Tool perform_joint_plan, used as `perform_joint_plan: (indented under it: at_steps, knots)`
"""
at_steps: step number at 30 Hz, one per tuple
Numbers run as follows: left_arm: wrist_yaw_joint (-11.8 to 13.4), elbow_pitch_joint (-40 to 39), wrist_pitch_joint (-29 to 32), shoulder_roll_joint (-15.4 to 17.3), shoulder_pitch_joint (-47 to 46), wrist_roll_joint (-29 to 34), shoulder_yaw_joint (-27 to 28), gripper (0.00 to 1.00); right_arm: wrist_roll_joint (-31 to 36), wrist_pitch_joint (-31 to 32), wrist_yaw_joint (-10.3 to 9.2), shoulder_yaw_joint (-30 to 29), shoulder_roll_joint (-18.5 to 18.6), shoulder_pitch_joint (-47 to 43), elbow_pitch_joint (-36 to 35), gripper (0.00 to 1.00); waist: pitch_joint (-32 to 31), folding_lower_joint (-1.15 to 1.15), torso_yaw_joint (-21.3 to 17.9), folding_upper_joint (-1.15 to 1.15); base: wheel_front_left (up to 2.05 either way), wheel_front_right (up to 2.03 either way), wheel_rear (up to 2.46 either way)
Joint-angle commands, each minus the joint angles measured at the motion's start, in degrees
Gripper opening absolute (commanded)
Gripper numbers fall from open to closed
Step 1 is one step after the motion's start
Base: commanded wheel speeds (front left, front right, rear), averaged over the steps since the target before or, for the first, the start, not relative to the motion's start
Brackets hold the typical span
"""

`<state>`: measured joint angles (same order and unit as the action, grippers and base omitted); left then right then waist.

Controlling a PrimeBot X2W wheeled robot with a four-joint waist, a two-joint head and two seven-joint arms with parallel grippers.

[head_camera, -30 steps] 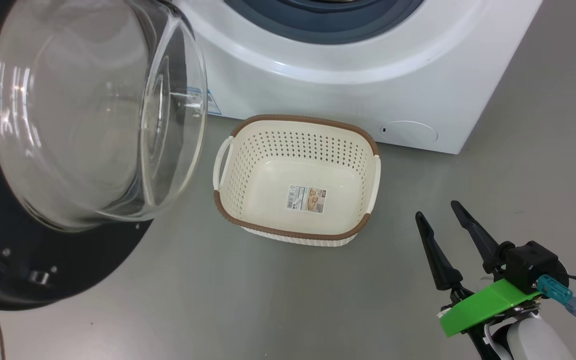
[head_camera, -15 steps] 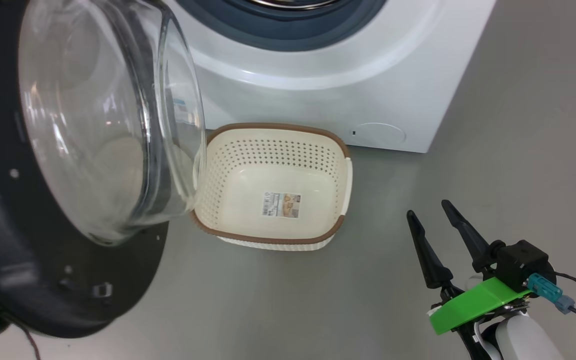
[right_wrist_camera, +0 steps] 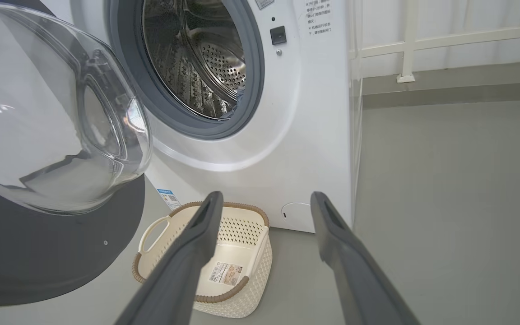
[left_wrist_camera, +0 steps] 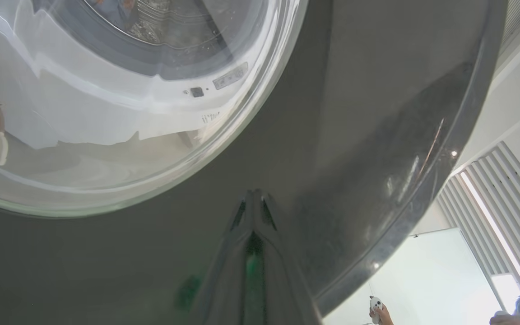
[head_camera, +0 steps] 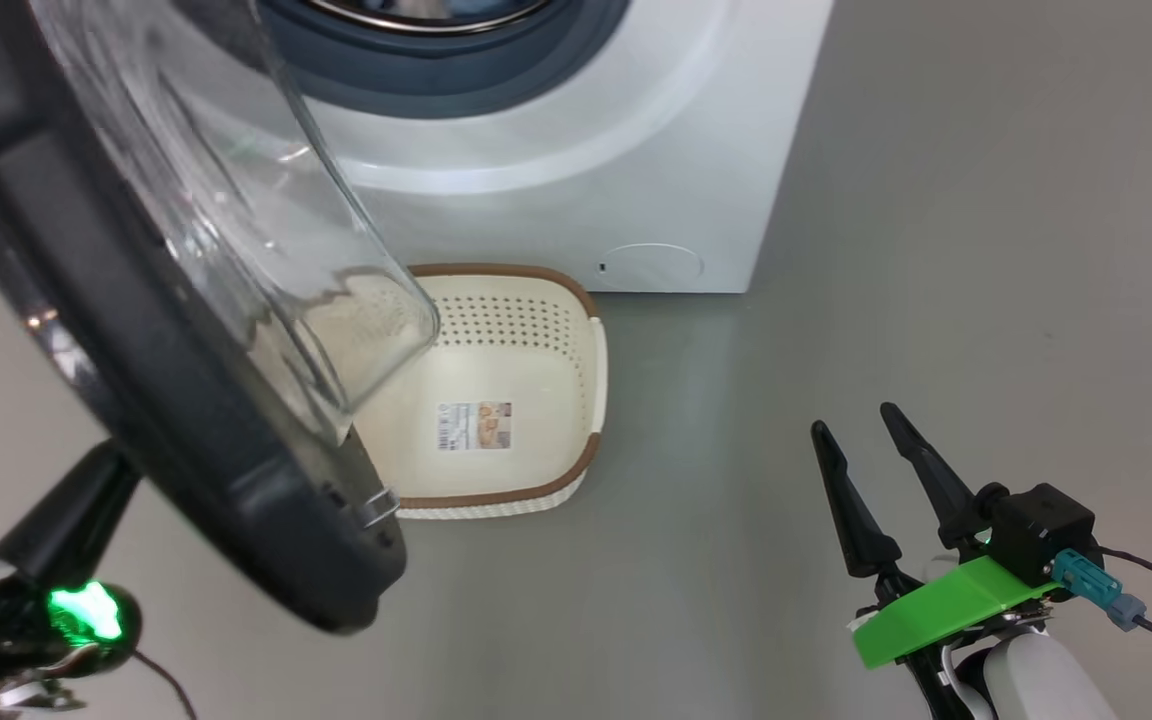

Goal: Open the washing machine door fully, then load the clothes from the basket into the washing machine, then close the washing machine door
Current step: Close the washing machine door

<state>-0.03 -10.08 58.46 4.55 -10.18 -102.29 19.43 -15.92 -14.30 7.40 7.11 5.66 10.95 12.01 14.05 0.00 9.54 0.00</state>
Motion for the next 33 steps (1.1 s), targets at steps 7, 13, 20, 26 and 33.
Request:
perform_joint_plan:
  at_steps: [7, 13, 20, 26, 33]
  knots:
    - [-3.52, 0.06, -3.64, -0.76, -2.98, 2.13, -2.45, 0.0, -0.41, -0.69, 0.09, 0.53, -0.71, 0.89, -2.1, 1.0, 0.3, 0.0, -4.33, 0.0, 0.0, 0.0, 0.0]
    - [-5.43, 3.3, -8.58, -1.46, -6.72, 2.31, -5.61, 0.0, -0.39, -0.69, 0.09, 0.2, -1.17, 0.76, -2.65, 1.0, 0.94, 0.0, -7.57, 0.0, 0.0, 0.0, 0.0]
    - [-6.99, 7.48, -15.22, -1.63, -11.07, 4.59, -8.01, 0.0, -0.48, -0.69, 0.09, -0.05, -1.73, 0.65, -3.05, 1.0, 1.61, 0.0, -11.18, 0.0, 0.0, 0.0, 0.0]
    - [-7.39, 12.55, -20.57, -1.66, -15.53, 5.63, -9.7, 0.0, -0.62, -0.7, 0.09, -0.16, -1.98, 0.6, -3.13, 1.0, 1.78, 0.0, -13.27, 0.0, 0.0, 0.0, 0.0]
    - [-7.44, 14.82, -25.22, -1.67, -18.96, 7.21, -11.23, 0.0, -0.72, -0.7, 0.09, 0.17, -2.17, 0.95, -3.06, 1.0, 1.47, 0.0, -14.71, 0.0, 0.0, 0.0, 0.0]
